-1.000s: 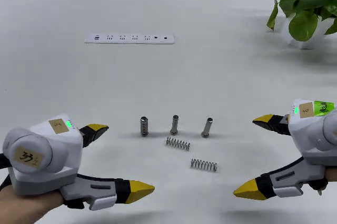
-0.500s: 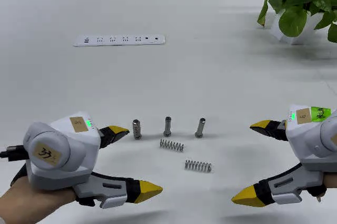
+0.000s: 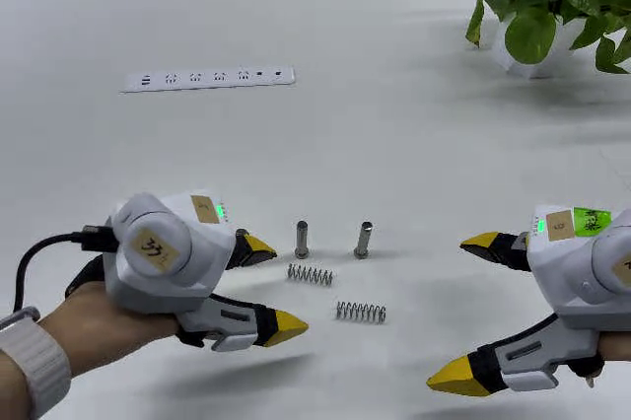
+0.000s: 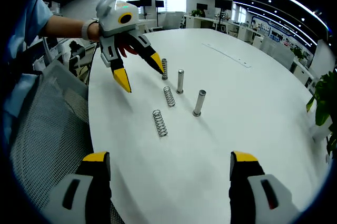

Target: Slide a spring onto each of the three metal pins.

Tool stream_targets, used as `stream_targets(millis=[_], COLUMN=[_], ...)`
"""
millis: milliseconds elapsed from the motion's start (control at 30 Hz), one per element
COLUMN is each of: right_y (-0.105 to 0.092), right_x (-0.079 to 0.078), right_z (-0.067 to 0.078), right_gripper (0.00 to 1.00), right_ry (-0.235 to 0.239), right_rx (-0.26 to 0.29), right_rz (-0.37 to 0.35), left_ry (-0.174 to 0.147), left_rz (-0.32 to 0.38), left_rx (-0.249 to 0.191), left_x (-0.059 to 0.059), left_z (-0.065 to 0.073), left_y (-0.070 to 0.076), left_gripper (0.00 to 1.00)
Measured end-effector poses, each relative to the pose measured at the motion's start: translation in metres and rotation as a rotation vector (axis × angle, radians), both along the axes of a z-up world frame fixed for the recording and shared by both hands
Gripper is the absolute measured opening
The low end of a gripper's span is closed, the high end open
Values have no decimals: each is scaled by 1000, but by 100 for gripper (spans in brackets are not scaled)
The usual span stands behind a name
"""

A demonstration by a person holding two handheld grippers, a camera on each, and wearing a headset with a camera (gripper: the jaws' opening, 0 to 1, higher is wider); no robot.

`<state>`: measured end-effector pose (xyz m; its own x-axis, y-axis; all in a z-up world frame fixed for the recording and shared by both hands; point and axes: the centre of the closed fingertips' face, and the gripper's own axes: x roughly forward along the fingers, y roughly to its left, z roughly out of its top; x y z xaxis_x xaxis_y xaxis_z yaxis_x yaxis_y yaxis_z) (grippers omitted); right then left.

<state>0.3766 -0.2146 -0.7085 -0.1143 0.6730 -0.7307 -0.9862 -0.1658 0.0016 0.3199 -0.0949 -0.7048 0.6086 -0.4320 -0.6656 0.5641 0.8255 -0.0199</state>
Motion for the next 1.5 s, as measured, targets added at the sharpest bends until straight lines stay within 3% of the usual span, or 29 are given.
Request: stream_targets(millis=[167,567,1067,1500], right_y=[-4,-11,-17,-20], right_x=[0,-6,-12,-12], right_z=[-2,-7,-10,-11], right_gripper=[95,94,92,92], right_ry=[8,30,58,69], right_rx=[2,3,15,20], right_rz=[-14,-34,-52,-69], left_ry=[42,91,123,198], left_rz=[-27,0,18,4], left_rx=[53,137,167,184], left_x=[6,20,29,27], left_z=[-8,-23,-35,-48], left_y=[2,10,16,17], left_gripper=[46,33,25,23])
